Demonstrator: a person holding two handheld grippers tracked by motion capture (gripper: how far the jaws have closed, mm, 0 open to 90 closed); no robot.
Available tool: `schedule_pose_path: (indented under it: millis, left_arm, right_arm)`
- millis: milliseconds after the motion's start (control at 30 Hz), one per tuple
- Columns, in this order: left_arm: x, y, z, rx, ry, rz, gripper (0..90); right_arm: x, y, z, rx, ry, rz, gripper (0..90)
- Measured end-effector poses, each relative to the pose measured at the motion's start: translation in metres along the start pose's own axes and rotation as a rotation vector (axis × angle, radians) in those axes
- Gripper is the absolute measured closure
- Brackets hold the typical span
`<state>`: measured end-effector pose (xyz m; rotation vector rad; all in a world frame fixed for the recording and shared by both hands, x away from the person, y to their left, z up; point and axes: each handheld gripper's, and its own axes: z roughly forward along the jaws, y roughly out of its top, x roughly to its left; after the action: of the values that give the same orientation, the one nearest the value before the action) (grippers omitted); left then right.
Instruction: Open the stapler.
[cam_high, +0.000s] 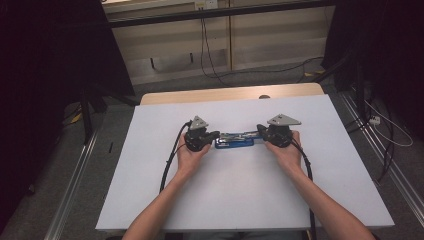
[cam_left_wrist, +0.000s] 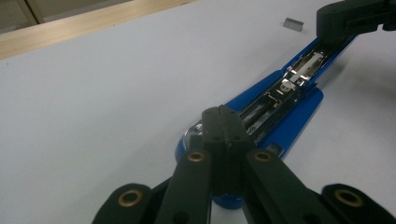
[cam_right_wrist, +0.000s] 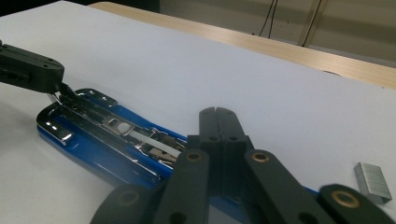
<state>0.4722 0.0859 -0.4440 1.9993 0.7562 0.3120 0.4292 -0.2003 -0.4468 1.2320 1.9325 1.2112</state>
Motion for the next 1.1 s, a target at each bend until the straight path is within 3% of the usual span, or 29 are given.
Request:
schedule_pose_path:
  millis: [333, 533, 667, 767, 900, 1100]
  left_arm:
    - [-0.001, 0.002, -0.002, -0.024, -0.004, 0.007, 90.0]
    - [-0.002, 0.007, -0.008, -0.065, -0.013, -0.007, 79.2]
    - [0.0, 0.008, -0.012, -0.084, -0.008, -0.046, 68.8]
    - [0.0, 0.008, -0.012, -0.081, -0.001, -0.077, 55.4]
    - [-0.001, 0.01, -0.012, -0.082, 0.026, -0.066, 42.9]
    - [0.003, 0.01, -0.014, -0.062, 0.107, -0.072, 19.9]
  right_arm:
    - [-0.001, 0.001, -0.002, -0.018, 0.006, 0.004, 89.2]
    - [-0.001, 0.001, -0.002, -0.025, 0.016, 0.009, 86.1]
    - [-0.001, 0.002, -0.003, -0.035, 0.02, 0.016, 80.2]
    - [-0.002, 0.003, -0.004, -0.041, 0.018, 0.014, 76.0]
    - [-0.004, 0.004, -0.006, -0.058, 0.008, 0.027, 57.2]
    - [-0.006, 0.005, -0.006, -0.06, 0.019, 0.033, 41.4]
